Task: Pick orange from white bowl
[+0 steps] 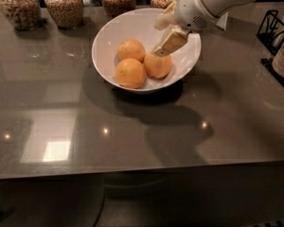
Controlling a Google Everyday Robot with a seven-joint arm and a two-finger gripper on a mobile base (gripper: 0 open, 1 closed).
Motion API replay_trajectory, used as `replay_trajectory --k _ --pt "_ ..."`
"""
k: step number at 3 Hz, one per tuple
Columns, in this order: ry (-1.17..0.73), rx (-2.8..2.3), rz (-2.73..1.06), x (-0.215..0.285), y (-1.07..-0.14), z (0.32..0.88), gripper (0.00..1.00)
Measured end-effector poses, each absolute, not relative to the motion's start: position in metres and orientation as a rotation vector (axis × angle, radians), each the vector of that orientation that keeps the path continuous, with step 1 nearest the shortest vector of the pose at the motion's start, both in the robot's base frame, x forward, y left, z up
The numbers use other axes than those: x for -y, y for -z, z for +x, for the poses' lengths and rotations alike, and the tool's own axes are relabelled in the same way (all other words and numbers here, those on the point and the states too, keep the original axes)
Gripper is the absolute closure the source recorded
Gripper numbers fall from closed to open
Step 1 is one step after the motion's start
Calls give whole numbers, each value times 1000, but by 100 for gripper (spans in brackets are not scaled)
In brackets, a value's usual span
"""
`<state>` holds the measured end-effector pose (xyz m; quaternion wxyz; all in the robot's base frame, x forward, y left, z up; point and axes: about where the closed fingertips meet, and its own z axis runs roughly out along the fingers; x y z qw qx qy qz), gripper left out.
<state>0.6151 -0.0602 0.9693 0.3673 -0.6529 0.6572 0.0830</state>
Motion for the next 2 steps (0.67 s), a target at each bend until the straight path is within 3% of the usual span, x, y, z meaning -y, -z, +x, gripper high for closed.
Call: replay_trajectory --k 2 --pt "-160 -1718 -1784 53 -933 620 39"
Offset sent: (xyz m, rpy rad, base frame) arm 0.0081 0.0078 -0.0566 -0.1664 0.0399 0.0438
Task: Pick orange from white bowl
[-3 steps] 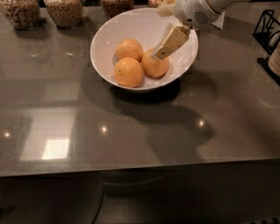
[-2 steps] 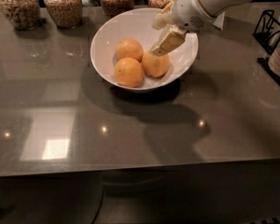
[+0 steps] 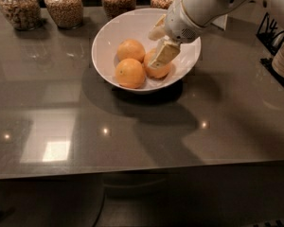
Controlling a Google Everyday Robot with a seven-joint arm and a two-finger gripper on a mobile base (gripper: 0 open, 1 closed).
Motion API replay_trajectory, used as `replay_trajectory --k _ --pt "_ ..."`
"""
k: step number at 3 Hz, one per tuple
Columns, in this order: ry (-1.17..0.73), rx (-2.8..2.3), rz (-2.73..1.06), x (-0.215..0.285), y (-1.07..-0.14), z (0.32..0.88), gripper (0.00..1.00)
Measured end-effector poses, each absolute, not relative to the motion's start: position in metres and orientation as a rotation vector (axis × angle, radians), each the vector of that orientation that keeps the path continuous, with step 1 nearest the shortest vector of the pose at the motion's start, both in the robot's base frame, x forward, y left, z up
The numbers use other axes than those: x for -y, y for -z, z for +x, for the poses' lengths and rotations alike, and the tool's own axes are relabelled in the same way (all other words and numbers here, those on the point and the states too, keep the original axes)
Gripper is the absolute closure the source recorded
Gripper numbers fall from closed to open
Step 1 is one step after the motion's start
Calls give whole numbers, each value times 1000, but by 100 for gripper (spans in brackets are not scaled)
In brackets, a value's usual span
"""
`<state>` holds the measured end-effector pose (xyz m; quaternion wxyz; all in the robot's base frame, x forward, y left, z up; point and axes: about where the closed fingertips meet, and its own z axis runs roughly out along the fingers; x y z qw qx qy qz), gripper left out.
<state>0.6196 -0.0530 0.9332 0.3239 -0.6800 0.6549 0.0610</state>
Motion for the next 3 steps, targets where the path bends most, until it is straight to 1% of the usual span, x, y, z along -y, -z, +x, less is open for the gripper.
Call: replay_trajectory --k 1,3 --pt "-131 -1747 -1835 52 -911 634 29" --pt "-92 -1786 -1863 60 -891 649 31"
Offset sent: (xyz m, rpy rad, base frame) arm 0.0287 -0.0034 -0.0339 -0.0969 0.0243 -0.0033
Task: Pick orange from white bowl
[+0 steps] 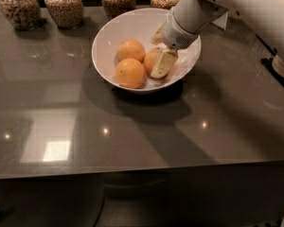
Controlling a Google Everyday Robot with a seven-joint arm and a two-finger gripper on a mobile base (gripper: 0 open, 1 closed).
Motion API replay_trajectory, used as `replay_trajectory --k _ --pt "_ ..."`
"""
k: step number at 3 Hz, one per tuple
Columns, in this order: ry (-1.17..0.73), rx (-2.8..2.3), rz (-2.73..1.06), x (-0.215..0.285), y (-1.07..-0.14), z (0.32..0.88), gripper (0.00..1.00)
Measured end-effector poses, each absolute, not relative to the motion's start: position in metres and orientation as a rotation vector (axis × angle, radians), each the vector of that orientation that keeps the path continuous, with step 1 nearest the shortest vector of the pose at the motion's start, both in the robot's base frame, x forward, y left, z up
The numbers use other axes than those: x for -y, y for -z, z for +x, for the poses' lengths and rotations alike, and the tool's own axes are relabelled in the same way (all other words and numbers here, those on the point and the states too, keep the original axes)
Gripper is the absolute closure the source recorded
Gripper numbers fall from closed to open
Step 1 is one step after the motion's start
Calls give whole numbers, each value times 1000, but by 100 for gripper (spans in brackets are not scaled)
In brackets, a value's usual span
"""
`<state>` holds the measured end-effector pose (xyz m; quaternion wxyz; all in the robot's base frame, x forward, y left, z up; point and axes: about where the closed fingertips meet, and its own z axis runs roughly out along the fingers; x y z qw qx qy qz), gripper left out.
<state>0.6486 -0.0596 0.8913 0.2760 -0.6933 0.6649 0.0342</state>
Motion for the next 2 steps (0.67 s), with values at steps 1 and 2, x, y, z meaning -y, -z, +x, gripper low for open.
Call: replay_trajectory --k 1,2 --pt "-61 -1813 -1880 68 -879 652 30" --pt "-36 -1833 -1892 72 -865 665 30"
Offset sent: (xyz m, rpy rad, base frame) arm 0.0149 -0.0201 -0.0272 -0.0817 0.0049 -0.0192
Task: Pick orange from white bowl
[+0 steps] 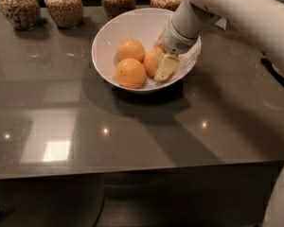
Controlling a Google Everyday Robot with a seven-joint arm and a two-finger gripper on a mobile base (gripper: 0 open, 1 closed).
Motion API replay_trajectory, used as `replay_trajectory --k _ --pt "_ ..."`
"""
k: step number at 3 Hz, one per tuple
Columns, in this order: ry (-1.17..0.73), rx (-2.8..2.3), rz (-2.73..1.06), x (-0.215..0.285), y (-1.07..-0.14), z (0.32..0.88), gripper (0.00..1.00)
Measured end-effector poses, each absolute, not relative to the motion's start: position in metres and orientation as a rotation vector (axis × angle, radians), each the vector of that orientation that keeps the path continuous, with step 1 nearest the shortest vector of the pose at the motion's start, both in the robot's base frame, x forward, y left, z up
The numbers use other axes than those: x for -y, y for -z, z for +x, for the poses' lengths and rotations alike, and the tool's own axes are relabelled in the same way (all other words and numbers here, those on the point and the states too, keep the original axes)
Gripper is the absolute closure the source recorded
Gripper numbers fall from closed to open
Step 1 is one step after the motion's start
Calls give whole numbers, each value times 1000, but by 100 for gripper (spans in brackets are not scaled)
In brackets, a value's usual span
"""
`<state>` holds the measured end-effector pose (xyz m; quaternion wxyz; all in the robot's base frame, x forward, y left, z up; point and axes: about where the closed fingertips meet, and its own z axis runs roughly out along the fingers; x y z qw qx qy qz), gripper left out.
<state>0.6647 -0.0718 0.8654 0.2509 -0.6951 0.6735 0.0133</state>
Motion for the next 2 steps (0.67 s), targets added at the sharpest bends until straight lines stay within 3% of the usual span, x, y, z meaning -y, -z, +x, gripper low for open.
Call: replay_trajectory --k 2 --pt "-40 -1839 -1888 69 -862 668 37"
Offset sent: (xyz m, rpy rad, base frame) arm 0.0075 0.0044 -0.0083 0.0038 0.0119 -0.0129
